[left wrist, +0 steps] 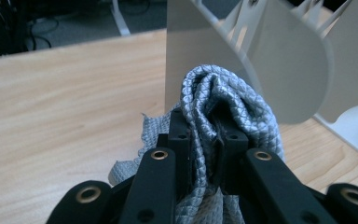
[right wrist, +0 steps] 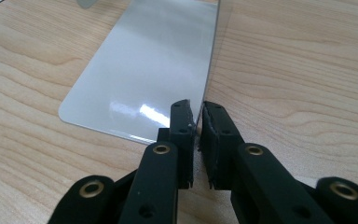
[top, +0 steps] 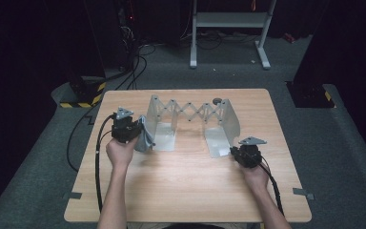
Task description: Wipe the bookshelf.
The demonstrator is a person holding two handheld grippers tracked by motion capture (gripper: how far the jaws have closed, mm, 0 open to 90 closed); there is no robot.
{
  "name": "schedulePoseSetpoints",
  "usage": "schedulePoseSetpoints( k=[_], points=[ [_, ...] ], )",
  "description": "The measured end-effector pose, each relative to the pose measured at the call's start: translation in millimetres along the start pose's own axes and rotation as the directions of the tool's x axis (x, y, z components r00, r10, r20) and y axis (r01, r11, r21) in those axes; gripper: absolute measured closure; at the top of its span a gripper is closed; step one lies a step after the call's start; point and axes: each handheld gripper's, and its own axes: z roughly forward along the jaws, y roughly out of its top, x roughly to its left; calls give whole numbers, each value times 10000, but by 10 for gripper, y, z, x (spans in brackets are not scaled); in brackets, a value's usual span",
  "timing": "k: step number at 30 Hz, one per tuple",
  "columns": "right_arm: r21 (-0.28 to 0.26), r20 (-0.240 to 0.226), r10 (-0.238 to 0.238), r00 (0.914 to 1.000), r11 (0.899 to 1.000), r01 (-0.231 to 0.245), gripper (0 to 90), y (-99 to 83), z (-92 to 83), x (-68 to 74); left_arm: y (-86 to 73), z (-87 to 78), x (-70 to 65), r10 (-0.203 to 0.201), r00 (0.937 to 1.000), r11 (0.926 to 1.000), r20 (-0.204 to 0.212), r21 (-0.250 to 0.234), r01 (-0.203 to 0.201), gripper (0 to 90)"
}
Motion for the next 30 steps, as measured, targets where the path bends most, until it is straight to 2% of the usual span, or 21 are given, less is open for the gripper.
schedulePoseSetpoints(
  k=[9,11,20,23,25,30],
  points=[
    [4,-12,1,10000,10000,-1,832,0,0,-1,-227,339,64,-414,9991,9946,28,953,409,789],
    [-2,8,-9,10000,10000,9,832,0,0,1,-265,402,67,-378,9993,9912,-23,1269,377,788],
    [2,-34,10,10000,10000,-10,831,0,0,-4,-529,656,63,-428,9990,9766,-158,2103,451,783],
    [2,-29,0,10000,10000,0,830,0,0,-3,-554,665,60,-565,9982,9787,-185,1965,590,783],
    [6,-57,26,10000,10000,-26,830,0,0,-7,-528,649,61,-512,9986,9790,-160,1965,534,784],
    [2,-77,22,10000,10000,-22,829,0,0,-11,-401,492,71,-841,9964,9892,121,1212,821,788]
  ],
)
